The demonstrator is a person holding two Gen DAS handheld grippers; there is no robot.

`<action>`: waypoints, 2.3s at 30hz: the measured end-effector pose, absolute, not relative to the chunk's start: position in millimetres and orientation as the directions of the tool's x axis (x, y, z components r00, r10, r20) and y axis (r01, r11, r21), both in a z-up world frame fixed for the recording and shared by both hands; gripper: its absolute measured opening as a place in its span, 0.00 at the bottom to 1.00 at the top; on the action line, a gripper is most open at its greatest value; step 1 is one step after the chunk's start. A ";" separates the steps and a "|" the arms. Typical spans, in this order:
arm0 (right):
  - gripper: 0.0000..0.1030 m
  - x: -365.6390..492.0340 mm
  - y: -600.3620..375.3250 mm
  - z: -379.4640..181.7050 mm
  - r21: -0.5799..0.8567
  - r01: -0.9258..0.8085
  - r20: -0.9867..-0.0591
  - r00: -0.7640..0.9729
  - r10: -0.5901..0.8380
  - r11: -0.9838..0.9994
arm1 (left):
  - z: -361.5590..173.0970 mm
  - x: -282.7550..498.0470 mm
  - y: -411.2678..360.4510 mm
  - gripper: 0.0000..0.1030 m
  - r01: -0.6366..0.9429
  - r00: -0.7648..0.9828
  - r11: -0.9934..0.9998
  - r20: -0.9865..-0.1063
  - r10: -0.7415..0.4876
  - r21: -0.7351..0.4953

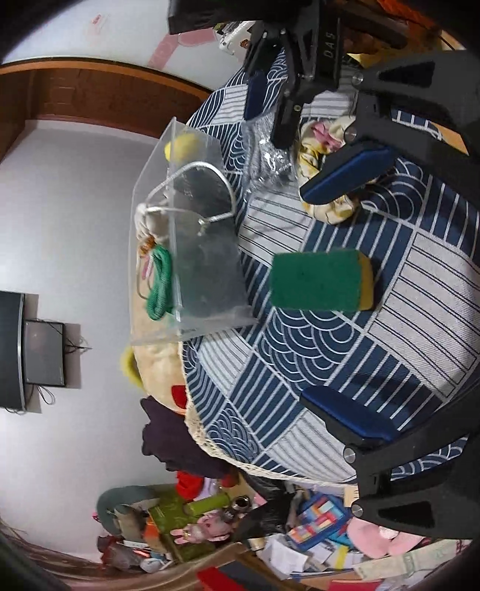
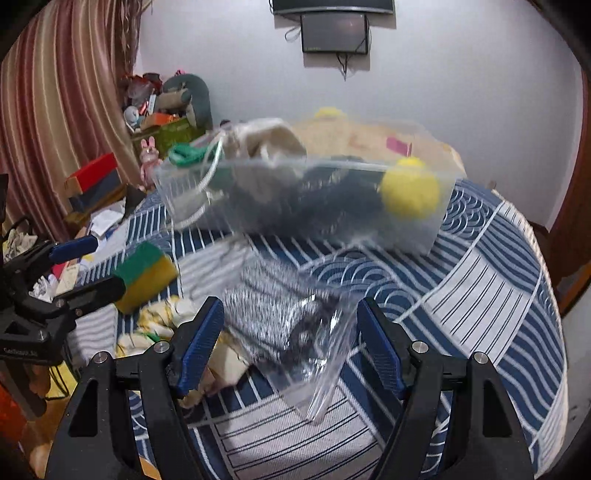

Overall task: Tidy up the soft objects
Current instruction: 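Grasp the silver plastic bag with the right tool while the left tool grasps the green sponge, then carry the silver bag and sponge into the clear box and open both tools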

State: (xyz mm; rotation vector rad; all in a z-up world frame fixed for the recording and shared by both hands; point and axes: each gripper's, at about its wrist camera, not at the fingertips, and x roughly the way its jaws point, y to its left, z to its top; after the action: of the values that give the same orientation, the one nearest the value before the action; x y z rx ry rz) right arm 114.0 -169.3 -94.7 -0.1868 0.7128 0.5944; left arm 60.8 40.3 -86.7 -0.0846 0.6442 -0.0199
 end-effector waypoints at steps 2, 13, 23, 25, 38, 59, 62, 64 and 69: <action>0.69 114.9 -171.2 -100.5 0.043 -0.578 -0.674 0.585 0.451 0.815 | -92.6 63.3 40.5 0.79 0.003 0.787 0.996 -0.614 -0.060 -0.093; 0.28 109.4 -199.7 -87.9 0.111 -0.572 -0.634 0.589 0.501 0.812 | -110.6 66.2 36.7 0.32 0.060 0.762 0.991 -0.636 -0.123 -0.121; 0.28 105.3 -222.7 -60.2 0.101 -0.521 -0.564 0.672 0.480 0.848 | -67.6 59.0 42.6 0.32 0.058 0.831 0.991 -0.545 -0.113 -0.118; 0.28 105.3 -225.5 -53.0 0.098 -0.516 -0.547 0.687 0.479 0.851 | -58.4 58.5 43.2 0.32 0.057 0.846 0.992 -0.523 -0.106 -0.109; 0.28 125.6 -211.9 -9.9 0.069 -0.495 -0.441 0.763 0.472 0.866 | -7.4 87.5 45.2 0.32 0.034 0.903 0.996 -0.425 -0.065 -0.080; 0.28 182.9 -159.7 -34.2 0.060 -0.530 -0.551 0.689 0.471 0.846 | -27.4 167.4 43.7 0.32 0.023 0.843 0.999 -0.536 -0.045 -0.047; 0.30 186.7 -157.8 -39.5 0.052 -0.525 -0.572 0.682 0.456 0.850 | -31.3 172.3 41.3 0.32 0.026 0.838 0.999 -0.544 -0.043 -0.038; 0.30 188.0 -158.6 -39.1 0.052 -0.521 -0.578 0.680 0.451 0.852 | -34.1 174.1 40.3 0.32 0.030 0.835 0.999 -0.548 -0.042 -0.032; 0.53 183.6 -164.4 -37.9 0.053 -0.518 -0.592 0.672 0.445 0.854 | -42.6 179.3 37.0 0.32 0.034 0.816 0.999 -0.576 -0.046 -0.032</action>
State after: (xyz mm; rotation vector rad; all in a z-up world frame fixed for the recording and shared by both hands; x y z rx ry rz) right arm 183.6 -164.4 -37.9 -0.1234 0.6324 0.5435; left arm 179.3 37.0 -42.6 -0.0206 0.6151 -0.0425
